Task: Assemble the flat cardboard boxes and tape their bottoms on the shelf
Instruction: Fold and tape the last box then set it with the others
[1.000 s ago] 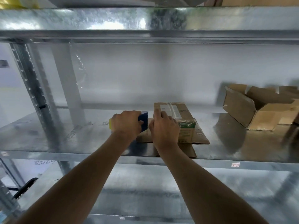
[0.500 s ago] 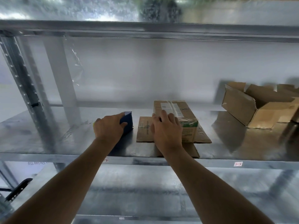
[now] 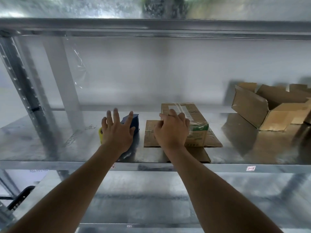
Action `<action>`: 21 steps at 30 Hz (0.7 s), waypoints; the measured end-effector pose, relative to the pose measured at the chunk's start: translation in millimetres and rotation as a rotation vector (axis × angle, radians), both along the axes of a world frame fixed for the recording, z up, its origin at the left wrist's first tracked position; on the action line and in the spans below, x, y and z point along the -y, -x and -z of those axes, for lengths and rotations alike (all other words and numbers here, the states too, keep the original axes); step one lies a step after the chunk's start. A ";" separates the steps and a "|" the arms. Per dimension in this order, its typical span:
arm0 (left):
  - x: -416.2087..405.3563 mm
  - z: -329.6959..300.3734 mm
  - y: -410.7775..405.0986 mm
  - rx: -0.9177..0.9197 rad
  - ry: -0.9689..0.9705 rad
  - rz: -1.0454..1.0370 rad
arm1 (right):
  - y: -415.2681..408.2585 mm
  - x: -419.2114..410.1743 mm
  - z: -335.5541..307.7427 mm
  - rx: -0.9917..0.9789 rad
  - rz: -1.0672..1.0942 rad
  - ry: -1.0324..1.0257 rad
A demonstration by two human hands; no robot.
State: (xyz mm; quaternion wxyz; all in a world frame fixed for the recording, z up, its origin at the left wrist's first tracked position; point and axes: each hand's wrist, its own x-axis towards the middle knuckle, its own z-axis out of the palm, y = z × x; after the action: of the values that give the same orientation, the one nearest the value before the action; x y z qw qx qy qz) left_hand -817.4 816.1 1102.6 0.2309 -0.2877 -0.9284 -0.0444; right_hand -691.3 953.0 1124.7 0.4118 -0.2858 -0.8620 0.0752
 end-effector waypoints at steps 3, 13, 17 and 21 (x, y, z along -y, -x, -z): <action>-9.0 -7.1 -4.2 -0.034 -0.026 0.138 | -4.0 -5.6 -2.5 -0.041 -0.035 0.066; -79.2 -35.9 -57.6 0.385 -0.381 0.547 | -58.4 -62.2 -4.1 -0.120 -0.118 -0.104; -93.5 -30.3 -55.2 0.489 -0.407 0.528 | -78.0 -81.3 2.8 0.105 -0.033 0.071; -99.0 -19.0 -53.7 0.557 -0.490 0.583 | -74.6 -80.6 16.5 0.114 -0.070 0.111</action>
State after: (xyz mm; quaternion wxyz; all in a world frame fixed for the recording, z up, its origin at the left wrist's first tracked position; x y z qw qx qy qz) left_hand -763.7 915.1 1121.6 0.0120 -0.4507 -0.7976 -0.4007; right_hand -616.7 1033.6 1108.2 0.3429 -0.2815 -0.8880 0.1210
